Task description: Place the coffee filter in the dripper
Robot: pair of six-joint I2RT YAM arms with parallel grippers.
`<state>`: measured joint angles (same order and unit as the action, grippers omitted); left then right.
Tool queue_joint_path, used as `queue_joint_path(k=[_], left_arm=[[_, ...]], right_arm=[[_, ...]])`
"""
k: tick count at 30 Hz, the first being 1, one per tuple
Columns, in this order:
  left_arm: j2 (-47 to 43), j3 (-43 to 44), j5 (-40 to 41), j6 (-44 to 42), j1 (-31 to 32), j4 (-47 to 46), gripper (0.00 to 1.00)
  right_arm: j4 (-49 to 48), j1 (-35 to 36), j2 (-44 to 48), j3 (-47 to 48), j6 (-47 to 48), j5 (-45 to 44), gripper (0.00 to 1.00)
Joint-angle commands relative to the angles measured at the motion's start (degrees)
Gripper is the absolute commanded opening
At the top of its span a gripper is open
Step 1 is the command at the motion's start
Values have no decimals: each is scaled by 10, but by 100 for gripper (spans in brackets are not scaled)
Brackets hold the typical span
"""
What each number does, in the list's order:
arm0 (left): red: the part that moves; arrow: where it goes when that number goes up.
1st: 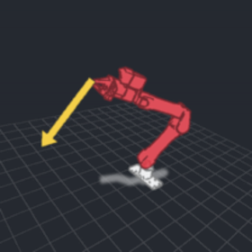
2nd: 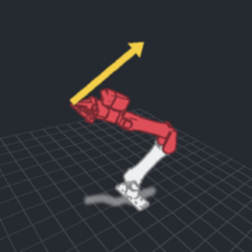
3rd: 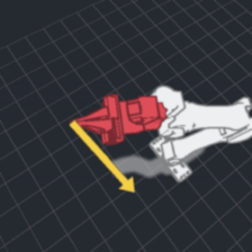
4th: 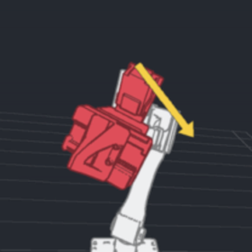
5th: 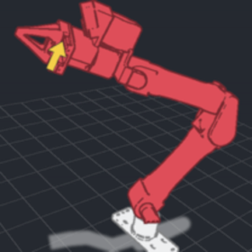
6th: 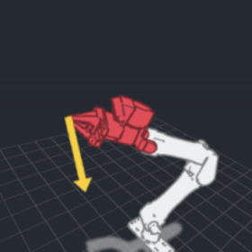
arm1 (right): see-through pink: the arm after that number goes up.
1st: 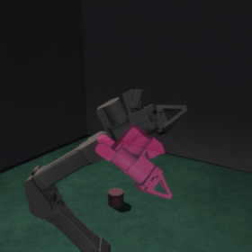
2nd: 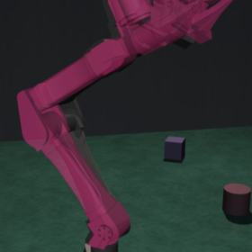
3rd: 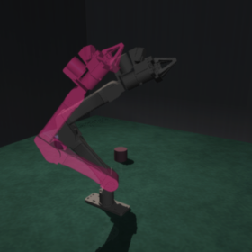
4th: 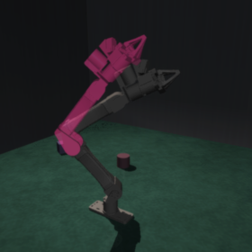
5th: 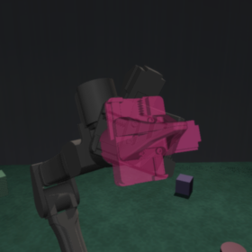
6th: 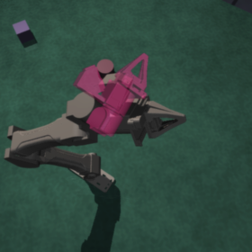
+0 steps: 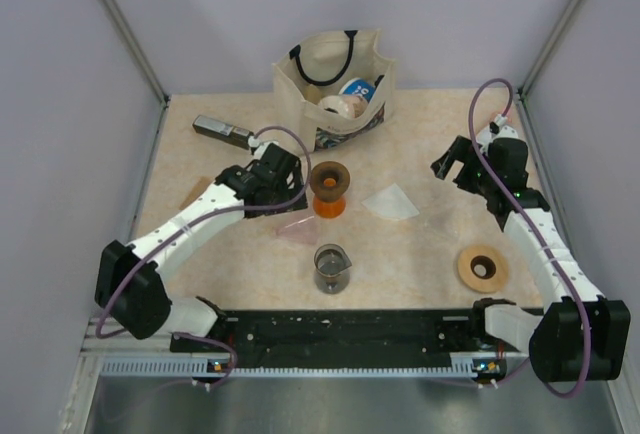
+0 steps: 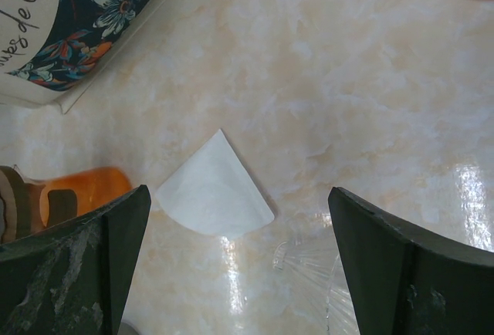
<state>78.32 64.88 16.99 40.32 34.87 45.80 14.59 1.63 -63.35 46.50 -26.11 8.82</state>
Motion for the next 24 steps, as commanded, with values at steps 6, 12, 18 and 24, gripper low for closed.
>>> queue_joint_path(k=[6, 12, 18, 24], left_arm=[[75, -2, -52, 35, 1, -53, 91], [112, -3, -45, 42, 5, -35, 73], [109, -27, -30, 54, 8, -31, 47], [97, -27, -9, 59, 9, -15, 20]], right_arm=[[-19, -5, 4, 4, 2, -6, 99], [-19, -5, 0, 4, 1, -13, 99], [-18, -5, -6, 5, 2, -14, 99], [-18, -5, -7, 6, 2, -13, 99]])
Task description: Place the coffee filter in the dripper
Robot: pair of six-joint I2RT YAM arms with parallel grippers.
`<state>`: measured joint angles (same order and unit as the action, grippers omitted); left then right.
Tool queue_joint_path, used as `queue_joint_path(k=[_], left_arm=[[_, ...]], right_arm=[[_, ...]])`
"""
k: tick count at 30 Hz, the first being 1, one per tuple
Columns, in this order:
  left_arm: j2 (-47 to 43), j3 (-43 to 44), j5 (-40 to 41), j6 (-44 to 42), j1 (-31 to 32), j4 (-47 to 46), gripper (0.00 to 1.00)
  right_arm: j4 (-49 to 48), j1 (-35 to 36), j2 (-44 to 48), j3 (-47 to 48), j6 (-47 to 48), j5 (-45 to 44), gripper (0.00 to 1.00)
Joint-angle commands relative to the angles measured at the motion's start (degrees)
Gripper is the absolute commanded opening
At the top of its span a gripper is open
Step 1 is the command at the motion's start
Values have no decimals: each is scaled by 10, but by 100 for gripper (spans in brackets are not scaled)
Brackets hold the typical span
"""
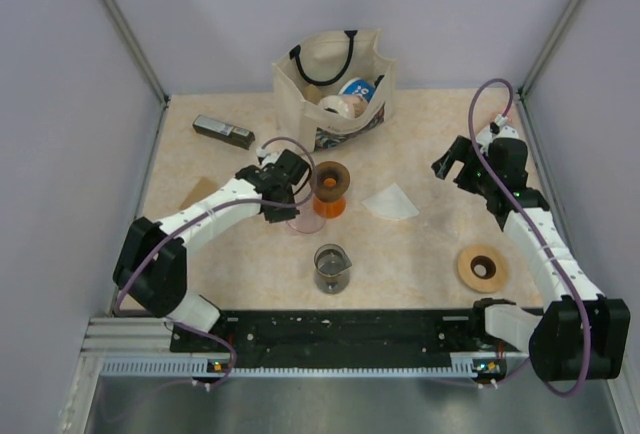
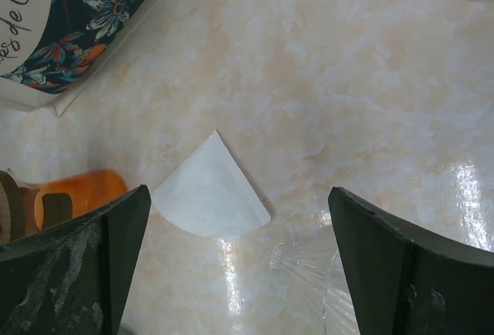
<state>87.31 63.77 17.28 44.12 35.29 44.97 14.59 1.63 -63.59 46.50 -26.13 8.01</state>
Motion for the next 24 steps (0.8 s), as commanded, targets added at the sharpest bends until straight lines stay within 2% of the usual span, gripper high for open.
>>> queue_joint_path(k=[1, 3, 6, 12, 16, 20, 24], left_arm=[[4, -15, -7, 24, 5, -2, 15], [-6, -16, 3, 26, 5, 4, 5], [-21, -16, 21, 33, 5, 14, 0], [-48, -7, 83, 55, 4, 74, 0], [-95, -4, 118, 55, 4, 95, 0], [-151, 12, 118, 19, 3, 70, 0], [-191, 36, 99, -45, 4, -5, 0]], right_arm=[[-18, -5, -5, 7, 2, -4, 99], [-18, -5, -6, 7, 3, -2, 99], [-18, -6, -7, 8, 2, 1, 99], [-18, -5, 0, 8, 3, 3, 99], [-18, -5, 0, 10, 3, 12, 99], [-29, -5, 1, 13, 4, 45, 99], [-61, -5, -2, 30, 4, 144, 99]])
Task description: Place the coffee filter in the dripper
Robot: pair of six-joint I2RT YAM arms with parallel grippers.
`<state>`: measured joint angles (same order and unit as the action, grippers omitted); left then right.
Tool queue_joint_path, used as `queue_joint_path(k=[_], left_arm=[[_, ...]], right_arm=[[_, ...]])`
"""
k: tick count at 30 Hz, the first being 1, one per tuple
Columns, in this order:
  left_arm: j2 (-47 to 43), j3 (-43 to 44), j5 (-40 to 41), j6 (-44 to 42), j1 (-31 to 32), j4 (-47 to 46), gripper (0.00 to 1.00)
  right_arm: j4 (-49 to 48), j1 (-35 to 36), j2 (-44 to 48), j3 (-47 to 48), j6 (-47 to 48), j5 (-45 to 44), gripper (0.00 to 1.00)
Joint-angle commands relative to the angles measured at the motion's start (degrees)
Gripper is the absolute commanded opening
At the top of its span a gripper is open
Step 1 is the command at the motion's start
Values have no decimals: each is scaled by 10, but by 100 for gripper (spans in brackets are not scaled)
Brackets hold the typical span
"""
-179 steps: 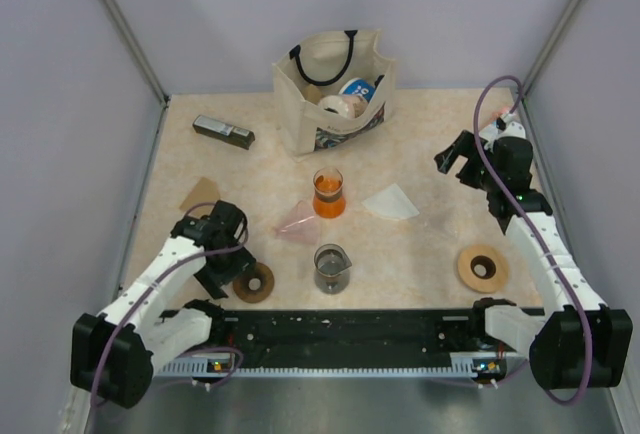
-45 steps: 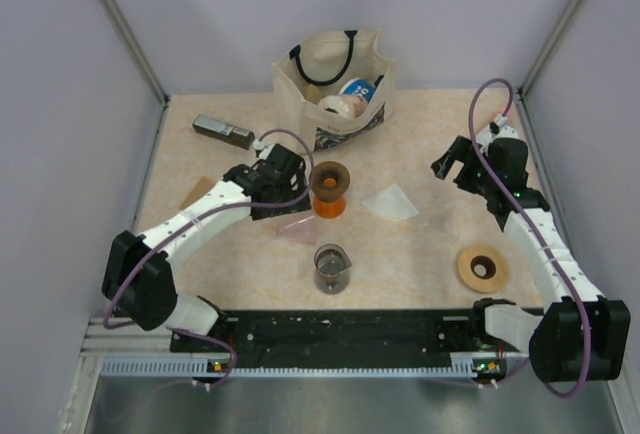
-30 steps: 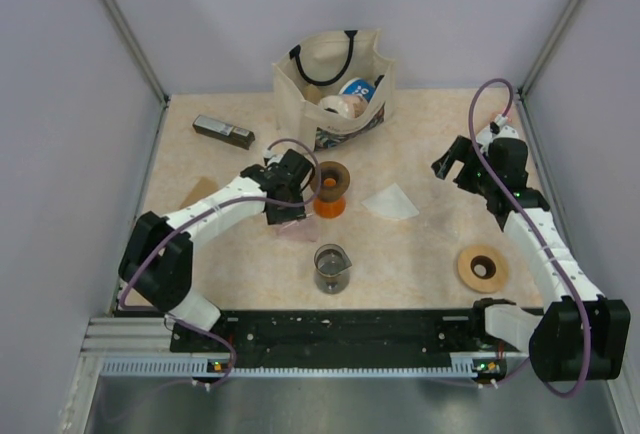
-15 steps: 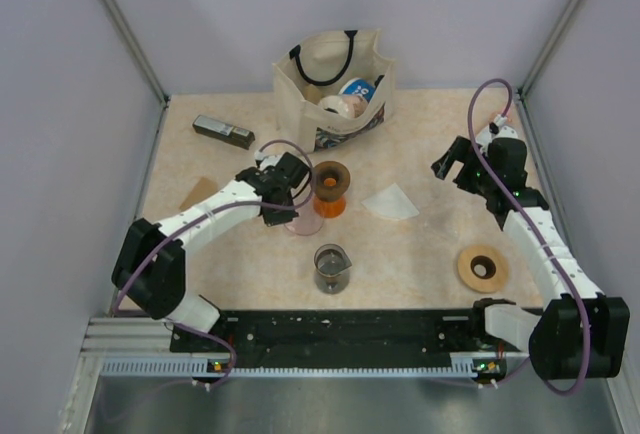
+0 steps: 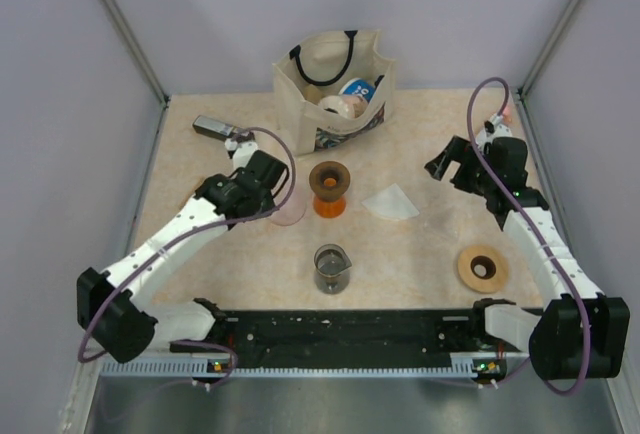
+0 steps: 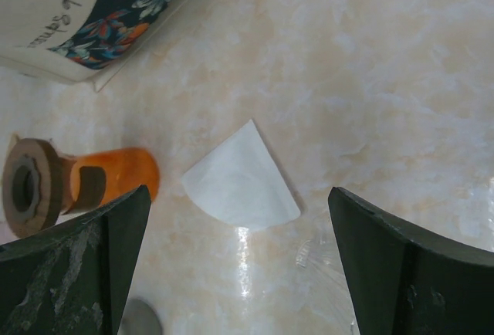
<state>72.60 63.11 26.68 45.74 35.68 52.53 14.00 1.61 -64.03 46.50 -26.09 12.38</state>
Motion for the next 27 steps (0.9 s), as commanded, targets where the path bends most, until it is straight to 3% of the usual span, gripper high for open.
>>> queue_joint_path(k=[1, 8, 19, 27], left_arm=[[-50, 56, -4, -79, -1, -96, 0], [-36, 148, -102, -151, 0, -174, 0], [89, 282, -165, -155, -1, -129, 0], [133, 306, -212, -138, -12, -99, 0]], right_arm=[[-62, -3, 0, 36, 3, 125, 98], [-41, 117, -41, 183, 58, 110, 98], [-73, 202, -146, 315, 55, 142, 97], [-56, 251, -210, 358, 67, 131, 94]])
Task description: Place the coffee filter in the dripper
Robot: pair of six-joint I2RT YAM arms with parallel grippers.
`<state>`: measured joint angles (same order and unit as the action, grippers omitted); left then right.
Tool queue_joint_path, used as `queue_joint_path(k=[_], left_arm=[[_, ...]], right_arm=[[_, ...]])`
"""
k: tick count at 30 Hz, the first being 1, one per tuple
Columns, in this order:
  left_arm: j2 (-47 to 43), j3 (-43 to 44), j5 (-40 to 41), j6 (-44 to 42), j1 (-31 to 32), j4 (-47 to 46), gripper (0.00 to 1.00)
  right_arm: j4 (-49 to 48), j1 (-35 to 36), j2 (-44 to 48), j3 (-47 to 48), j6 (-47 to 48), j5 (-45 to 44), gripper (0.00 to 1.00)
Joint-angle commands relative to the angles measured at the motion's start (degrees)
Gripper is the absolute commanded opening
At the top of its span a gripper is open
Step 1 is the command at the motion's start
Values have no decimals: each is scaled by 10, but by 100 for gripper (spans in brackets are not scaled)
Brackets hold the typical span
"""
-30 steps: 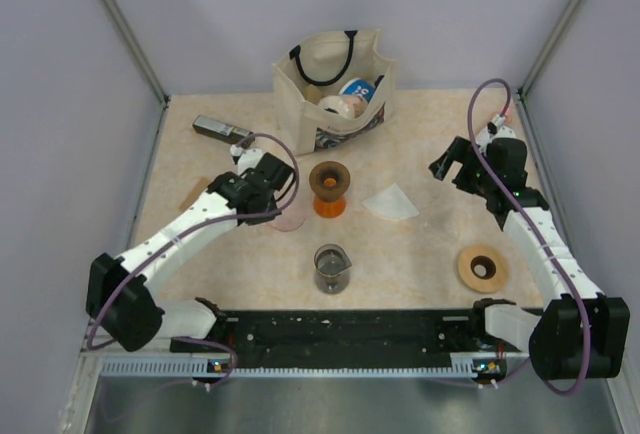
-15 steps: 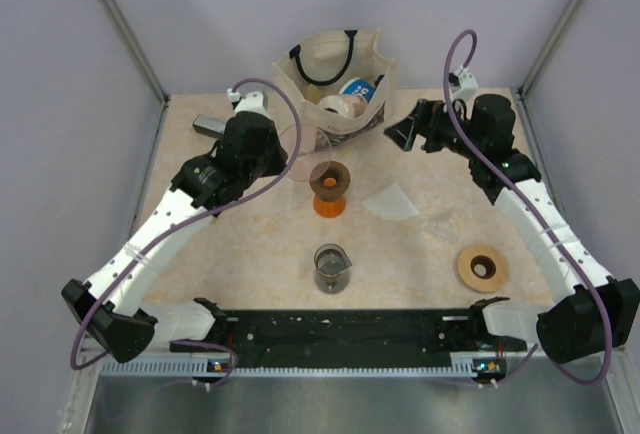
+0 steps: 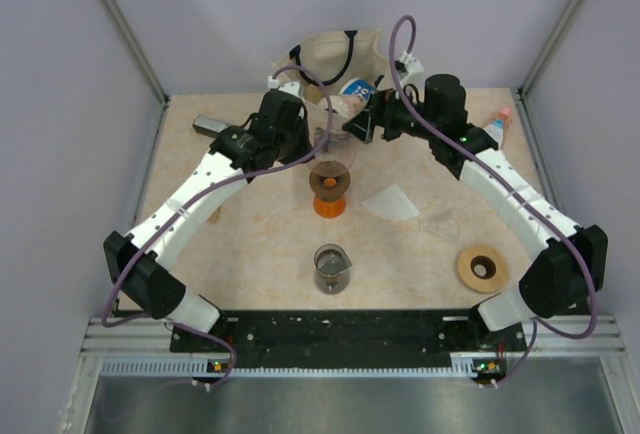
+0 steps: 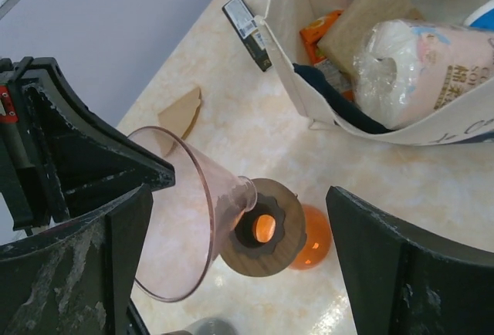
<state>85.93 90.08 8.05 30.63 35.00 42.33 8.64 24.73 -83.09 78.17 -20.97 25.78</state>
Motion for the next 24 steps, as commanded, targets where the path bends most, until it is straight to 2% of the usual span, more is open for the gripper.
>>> queue_joint_path(k=[1, 12, 20, 24], left_arm=[[-1, 33, -32, 12, -7, 4, 0], [34, 33, -96, 28, -35, 15, 0], [49, 30, -105, 26, -42, 20, 0], [51, 23, -137, 20, -45, 10, 0]], right_arm=[[5, 23, -28, 45, 18, -8, 94], [44, 41, -83, 72, 34, -23, 87], [77, 43, -109, 80, 37, -26, 78], [88, 44, -116, 79, 35, -33, 74]])
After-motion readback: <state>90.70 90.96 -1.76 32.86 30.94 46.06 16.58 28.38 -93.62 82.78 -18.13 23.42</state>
